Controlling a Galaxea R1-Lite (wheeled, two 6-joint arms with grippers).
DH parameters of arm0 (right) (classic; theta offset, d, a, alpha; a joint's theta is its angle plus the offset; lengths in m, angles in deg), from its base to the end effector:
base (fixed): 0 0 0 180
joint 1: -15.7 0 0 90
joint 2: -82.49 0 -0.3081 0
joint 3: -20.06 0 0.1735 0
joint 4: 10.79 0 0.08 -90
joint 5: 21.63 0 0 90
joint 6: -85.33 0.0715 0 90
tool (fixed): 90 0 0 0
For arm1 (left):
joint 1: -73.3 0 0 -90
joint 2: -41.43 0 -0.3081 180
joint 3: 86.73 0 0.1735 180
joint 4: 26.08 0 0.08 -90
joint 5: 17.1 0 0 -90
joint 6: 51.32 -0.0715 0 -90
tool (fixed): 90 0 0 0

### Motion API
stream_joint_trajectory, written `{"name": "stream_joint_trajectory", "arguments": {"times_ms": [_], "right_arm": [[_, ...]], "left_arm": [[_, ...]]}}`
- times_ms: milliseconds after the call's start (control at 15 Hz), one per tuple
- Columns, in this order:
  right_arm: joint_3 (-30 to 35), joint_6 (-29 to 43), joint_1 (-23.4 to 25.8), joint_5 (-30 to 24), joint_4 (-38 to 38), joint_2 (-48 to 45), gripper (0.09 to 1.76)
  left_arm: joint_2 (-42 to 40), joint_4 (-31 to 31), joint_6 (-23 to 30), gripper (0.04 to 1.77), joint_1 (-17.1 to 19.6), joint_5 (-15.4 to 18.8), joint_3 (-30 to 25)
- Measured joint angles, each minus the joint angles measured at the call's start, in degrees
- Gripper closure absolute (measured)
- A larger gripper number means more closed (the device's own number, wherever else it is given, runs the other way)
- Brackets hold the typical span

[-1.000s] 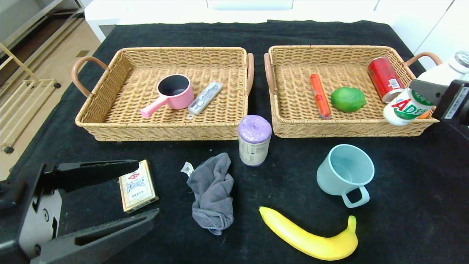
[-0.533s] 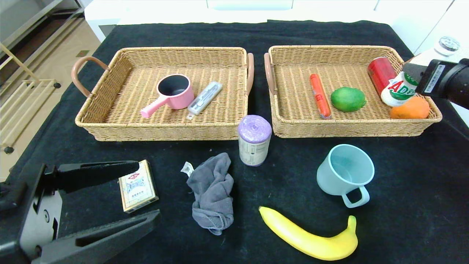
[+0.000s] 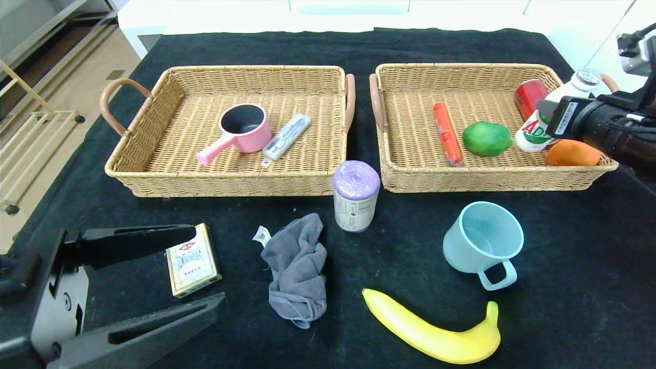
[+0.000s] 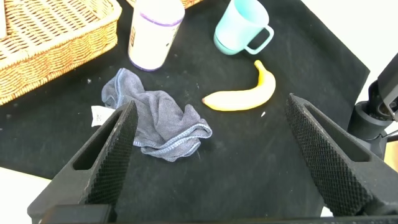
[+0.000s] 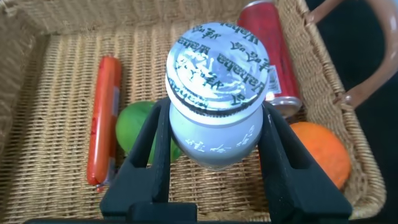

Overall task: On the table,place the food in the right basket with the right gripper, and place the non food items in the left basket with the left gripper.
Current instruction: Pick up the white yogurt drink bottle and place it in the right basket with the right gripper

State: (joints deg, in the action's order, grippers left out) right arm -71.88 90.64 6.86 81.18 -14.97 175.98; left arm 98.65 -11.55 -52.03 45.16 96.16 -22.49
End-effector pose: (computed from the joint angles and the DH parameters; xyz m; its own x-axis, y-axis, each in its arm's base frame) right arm 0.3401 0.0369 0.3097 0.9966 -0.0694 0.0447 0.0645 0.9926 0.1026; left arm 0.1188 -0.0956 0.2612 0.6169 -0.7778 -0.1201 0.7799 0.6247 -0.0393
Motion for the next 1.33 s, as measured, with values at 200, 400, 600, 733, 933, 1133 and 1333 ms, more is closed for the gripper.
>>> {"name": "stream_joint_trajectory", "arguments": {"times_ms": [200, 400, 600, 733, 933, 1133, 1333], "right_arm": [[0.20, 0.02, 0.50, -0.09, -1.39, 2.01, 0.98], [0.27, 0.02, 0.79, -0.39, -1.46, 2.68, 0.98], [0.55, 0.00, 0.83, -0.52, -1.55, 2.77, 0.90], [0.72, 0.05, 0.79, -0.46, -2.07, 2.76, 0.73], [1.60, 0.00, 0.82, -0.55, -3.06, 2.38, 0.54], [3.61, -0.13, 0.29, -0.59, -2.73, 0.39, 0.42], [7.11, -0.55, -0.94, -0.66, -2.49, -3.47, 0.33]], "left_arm": [[0.00, 0.00, -0.11, 0.09, 0.00, 0.02, -0.11], [0.00, 0.00, -0.09, 0.09, 0.00, 0.05, -0.13], [0.00, 0.00, -0.09, 0.09, 0.00, 0.05, -0.15], [0.00, 0.00, -0.09, 0.09, 0.00, 0.06, -0.22], [0.02, 0.00, -0.09, 0.09, 0.00, 0.06, -0.22], [0.07, 0.00, -0.09, 0.09, 0.00, 0.09, -0.22], [0.02, 0.02, -0.30, 0.09, 0.00, 0.09, -0.22]]}}
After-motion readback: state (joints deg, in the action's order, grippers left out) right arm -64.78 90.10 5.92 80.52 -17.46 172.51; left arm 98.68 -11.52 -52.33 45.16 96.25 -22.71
